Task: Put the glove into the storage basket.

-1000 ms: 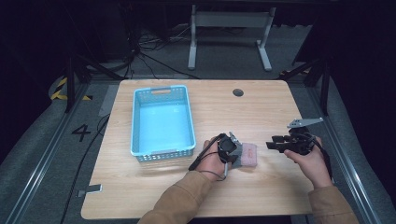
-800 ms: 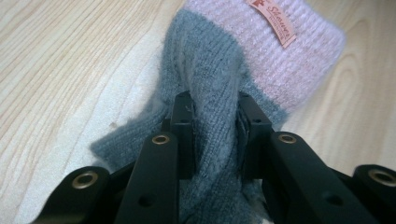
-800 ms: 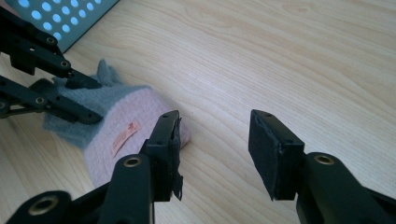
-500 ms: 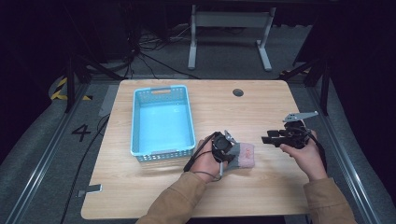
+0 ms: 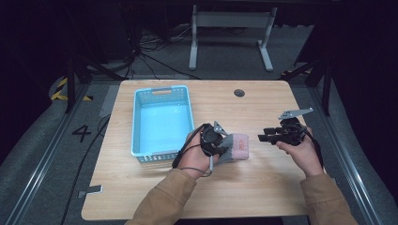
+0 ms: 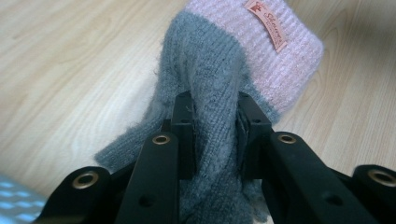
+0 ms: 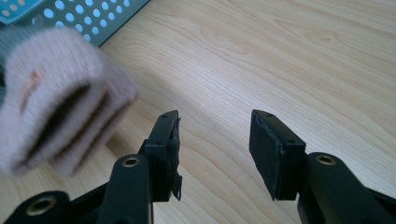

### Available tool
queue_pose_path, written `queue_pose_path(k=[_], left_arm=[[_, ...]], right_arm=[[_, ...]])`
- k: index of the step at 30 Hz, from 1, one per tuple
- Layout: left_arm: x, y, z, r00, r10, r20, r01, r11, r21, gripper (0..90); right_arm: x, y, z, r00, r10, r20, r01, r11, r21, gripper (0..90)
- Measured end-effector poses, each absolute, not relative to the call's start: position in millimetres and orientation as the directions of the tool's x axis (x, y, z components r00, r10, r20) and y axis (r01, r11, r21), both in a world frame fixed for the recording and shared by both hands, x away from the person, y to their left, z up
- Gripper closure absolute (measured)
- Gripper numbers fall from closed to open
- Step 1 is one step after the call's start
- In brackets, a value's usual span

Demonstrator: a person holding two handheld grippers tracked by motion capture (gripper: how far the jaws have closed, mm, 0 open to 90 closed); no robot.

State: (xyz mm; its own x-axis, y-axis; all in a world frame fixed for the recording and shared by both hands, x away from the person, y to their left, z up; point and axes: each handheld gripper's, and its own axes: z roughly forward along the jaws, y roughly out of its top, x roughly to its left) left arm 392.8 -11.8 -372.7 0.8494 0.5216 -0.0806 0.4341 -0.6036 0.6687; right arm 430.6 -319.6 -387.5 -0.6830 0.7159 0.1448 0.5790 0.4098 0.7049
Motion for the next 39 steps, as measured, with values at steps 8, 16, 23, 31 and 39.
queue_pose_path(k=[8, 16, 23, 31, 39], left_arm=[[395.0, 3.6, -355.2, 0.846, 0.527, -0.078, 0.433, -0.595, 0.677, 73.2], [398.7, 19.8, -340.2, 0.836, 0.541, -0.087, 0.442, -0.572, 0.691, 73.3], [406.3, 39.0, -327.6, 0.821, 0.568, -0.062, 0.443, -0.564, 0.697, 73.3], [419.5, 74.7, -322.1, 0.782, 0.622, -0.031, 0.466, -0.552, 0.691, 73.2], [427.9, 107.8, -322.4, 0.743, 0.669, -0.035, 0.5, -0.519, 0.693, 73.2]], right_arm=[[431.3, -321.6, -390.8, -0.677, 0.723, 0.135, 0.582, 0.414, 0.7, 52.2], [431.4, -323.4, -394.0, -0.67, 0.728, 0.144, 0.595, 0.41, 0.691, 52.1], [429.8, -327.3, -396.1, -0.662, 0.734, 0.15, 0.602, 0.401, 0.69, 51.7], [427.6, -329.7, -398.8, -0.659, 0.736, 0.154, 0.609, 0.402, 0.683, 51.6], [425.7, -330.3, -401.3, -0.654, 0.741, 0.152, 0.617, 0.407, 0.674, 51.1]])
